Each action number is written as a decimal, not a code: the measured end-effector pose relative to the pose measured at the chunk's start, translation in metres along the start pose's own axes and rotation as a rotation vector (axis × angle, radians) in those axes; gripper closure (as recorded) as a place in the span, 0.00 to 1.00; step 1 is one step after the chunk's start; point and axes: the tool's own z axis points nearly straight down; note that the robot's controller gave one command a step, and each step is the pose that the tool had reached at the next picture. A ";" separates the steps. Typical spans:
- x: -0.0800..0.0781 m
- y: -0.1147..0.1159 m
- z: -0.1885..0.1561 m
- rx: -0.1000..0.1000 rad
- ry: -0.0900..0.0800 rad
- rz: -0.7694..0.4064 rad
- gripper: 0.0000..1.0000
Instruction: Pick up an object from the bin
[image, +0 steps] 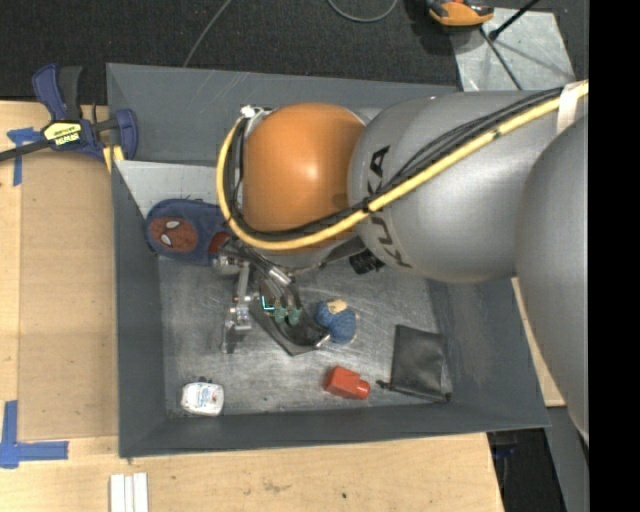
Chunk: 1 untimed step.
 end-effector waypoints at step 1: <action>0.006 -0.066 0.046 0.002 -0.003 0.018 0.00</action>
Offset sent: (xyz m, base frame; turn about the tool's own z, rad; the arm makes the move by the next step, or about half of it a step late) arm -0.0060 -0.0618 -0.0443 0.0133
